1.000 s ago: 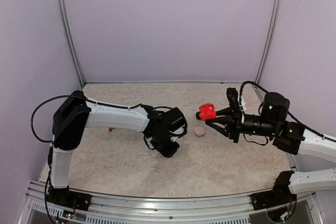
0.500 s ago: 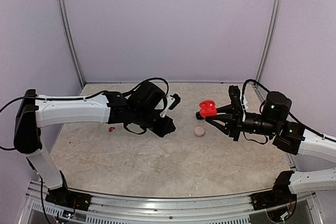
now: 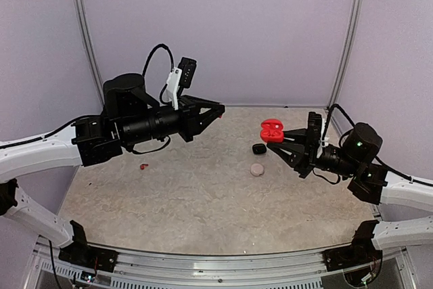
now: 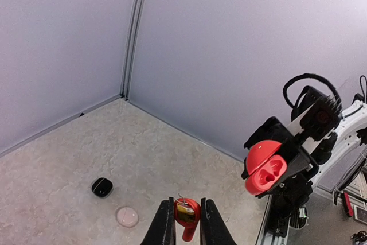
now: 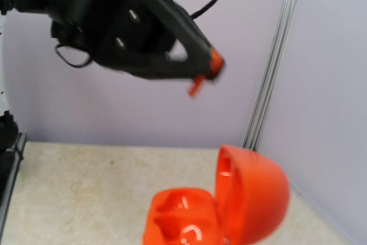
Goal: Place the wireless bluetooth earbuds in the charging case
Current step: Insert the right earbud into the right side groove of the charging case.
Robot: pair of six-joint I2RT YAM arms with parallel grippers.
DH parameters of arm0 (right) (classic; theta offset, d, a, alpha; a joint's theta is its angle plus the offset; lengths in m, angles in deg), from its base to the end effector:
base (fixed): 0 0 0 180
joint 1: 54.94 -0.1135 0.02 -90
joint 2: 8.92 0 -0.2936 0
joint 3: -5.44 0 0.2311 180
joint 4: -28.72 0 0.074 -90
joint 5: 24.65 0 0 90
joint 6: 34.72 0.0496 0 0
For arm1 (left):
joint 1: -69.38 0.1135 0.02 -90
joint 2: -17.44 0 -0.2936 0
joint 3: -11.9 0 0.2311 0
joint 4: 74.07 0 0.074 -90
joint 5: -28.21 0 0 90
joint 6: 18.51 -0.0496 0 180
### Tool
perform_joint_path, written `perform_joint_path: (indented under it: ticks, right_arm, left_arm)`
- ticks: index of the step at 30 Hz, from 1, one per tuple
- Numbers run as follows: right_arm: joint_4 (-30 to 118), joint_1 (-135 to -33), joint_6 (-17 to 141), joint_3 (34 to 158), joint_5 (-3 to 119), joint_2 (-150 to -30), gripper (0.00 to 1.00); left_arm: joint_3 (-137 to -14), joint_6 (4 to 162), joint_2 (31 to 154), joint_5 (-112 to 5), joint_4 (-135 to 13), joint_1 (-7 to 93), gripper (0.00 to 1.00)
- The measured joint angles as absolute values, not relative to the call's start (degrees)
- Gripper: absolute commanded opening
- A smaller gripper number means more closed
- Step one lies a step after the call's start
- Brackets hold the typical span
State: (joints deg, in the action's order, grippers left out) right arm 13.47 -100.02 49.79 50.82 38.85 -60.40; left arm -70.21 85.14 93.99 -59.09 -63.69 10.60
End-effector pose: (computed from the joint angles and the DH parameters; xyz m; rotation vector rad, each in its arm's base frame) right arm 0.1141 0.1458 0.3375 -0.9721 1.1287 0.8889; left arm 0.1560 -0.2619 0.4111 0.7077 1.6041 -0.9853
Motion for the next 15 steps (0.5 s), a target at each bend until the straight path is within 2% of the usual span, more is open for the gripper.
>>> perform_joint_path:
  ticks: [15]
  right_arm:
    - [-3.1,-102.5,45.9,50.6,43.2,-65.8,0.02]
  left_arm:
    - [-66.3,84.1,94.2,-59.3,-84.5,1.0,0.08]
